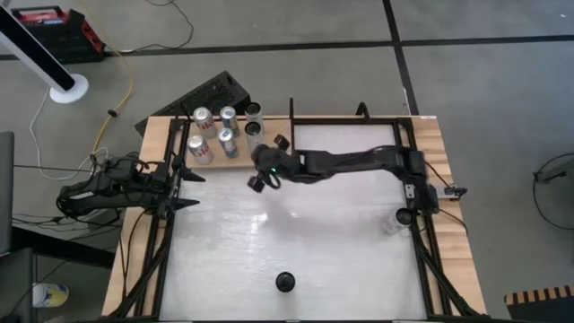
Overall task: Place canned beverage on shelf
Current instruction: Put the white and yellow soda can aligned with the other white and yellow soda can on the shelf, then put the bottom white-pink soda can on the shelf
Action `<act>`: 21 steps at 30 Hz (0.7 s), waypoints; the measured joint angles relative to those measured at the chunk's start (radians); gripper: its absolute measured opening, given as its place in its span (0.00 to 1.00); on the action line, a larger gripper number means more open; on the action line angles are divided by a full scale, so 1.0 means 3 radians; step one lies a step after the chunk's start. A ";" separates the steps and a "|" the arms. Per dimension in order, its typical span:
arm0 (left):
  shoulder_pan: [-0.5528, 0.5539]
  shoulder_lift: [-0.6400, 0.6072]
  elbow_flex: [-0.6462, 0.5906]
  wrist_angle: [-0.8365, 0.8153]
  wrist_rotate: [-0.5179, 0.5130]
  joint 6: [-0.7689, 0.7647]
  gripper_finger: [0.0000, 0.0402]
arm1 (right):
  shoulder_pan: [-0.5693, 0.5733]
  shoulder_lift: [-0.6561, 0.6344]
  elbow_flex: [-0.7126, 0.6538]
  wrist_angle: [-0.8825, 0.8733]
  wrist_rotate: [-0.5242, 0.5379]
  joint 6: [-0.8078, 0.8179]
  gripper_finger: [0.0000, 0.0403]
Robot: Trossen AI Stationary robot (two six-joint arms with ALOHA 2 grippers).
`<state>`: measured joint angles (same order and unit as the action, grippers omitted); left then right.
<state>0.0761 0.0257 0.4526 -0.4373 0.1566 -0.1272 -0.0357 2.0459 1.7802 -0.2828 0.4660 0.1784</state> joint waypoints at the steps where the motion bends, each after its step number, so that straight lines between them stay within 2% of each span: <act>1: 0.0000 0.0000 0.0000 0.0001 0.0000 0.0000 0.79 | 0.0083 -0.0103 0.0000 -0.0123 -0.0001 0.0001 0.05; 4: 0.0001 0.0000 0.0000 -0.0003 0.0001 -0.0002 0.79 | 0.0389 -0.0388 0.0008 -0.0468 -0.0007 0.0038 0.05; 9: 0.0000 0.0000 0.0000 0.0000 0.0000 -0.0018 0.79 | 0.1033 -0.0814 0.0002 -0.1092 -0.0256 0.0376 0.05; 13: 0.0001 0.0000 0.0000 -0.0001 -0.0001 -0.0017 0.79 | 0.1619 -0.0985 0.0006 -0.1329 -0.0438 0.0576 0.05; 18: 0.0000 0.0000 0.0000 -0.0003 -0.0003 -0.0010 0.79 | 0.2328 -0.0963 -0.0004 -0.1243 -0.0434 0.0651 0.07; 21: 0.0000 0.0000 0.0000 -0.0001 0.0000 -0.0004 0.79 | 0.2578 -0.0864 0.0008 -0.1033 -0.0334 0.0637 0.10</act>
<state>0.0761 0.0257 0.4526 -0.4377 0.1566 -0.1284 0.7377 1.7869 1.7825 -0.5926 0.3657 0.3696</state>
